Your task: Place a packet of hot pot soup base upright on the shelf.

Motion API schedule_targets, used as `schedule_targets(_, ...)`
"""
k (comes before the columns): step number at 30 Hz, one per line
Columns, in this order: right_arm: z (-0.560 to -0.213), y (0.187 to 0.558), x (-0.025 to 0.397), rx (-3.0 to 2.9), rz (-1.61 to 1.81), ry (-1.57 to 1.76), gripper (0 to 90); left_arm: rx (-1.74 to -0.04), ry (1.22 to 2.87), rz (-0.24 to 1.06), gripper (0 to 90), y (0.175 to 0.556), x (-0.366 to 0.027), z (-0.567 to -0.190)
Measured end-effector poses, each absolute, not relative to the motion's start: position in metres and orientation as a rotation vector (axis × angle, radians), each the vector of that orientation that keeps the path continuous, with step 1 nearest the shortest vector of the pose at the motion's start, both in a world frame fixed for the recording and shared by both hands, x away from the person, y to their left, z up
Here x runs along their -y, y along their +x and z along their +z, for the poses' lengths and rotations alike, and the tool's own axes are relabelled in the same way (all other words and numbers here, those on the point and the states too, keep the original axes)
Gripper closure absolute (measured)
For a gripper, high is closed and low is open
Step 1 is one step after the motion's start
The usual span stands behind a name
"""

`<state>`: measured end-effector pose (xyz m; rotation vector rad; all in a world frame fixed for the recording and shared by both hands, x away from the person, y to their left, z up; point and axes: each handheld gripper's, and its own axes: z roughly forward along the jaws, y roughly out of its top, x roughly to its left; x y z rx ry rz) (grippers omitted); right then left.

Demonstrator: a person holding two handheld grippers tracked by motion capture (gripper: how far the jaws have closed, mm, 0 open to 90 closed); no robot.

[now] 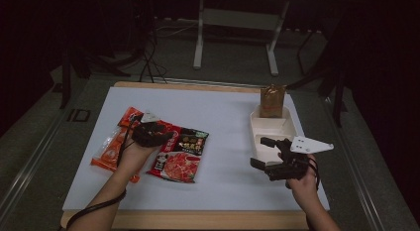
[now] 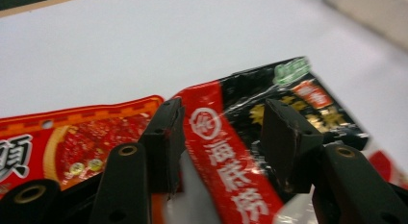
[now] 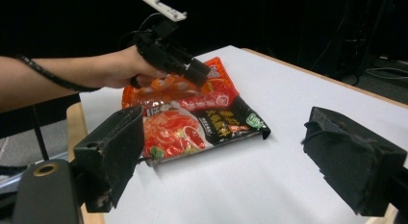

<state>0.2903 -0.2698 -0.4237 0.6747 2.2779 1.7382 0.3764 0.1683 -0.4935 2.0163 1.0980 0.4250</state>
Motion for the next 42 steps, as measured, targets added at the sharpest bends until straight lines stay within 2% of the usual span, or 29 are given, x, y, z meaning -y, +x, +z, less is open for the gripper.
schedule_targets(10, -0.427, 0.291, 0.27, -2.286, 1.718, 0.685, 14.1, -1.177, 2.01, 0.37, 51.4, 0.401, -0.173, -0.518)
schedule_targets(19, -0.428, 0.292, 0.27, -2.297, 1.717, 0.693, 14.1, -1.183, 2.11, 0.355, 58.6, 0.416, -0.159, -0.526)
schedule_targets(27, -0.429, 0.293, 0.269, -2.306, 1.712, 0.694, 14.2, -1.207, 2.153, 0.283, 59.6, 0.427, -0.151, -0.528)
schedule_targets(31, -0.431, 0.293, 0.267, -2.318, 1.699, 0.689, 14.2, -1.202, 2.226, 0.334, 65.9, 0.425, -0.139, -0.523)
schedule_targets(33, -0.43, 0.293, 0.266, -2.321, 1.7, 0.685, 14.3, -1.196, 2.247, 0.376, 74.3, 0.424, -0.134, -0.522)
schedule_targets(36, -0.43, 0.292, 0.265, -2.323, 1.702, 0.678, 14.3, -1.235, 2.231, 0.377, 81.3, 0.423, -0.131, -0.521)
schedule_targets(42, -0.429, 0.292, 0.266, -2.324, 1.714, 0.681, 14.4, -1.314, 2.172, 0.344, 86.3, 0.423, -0.13, -0.517)
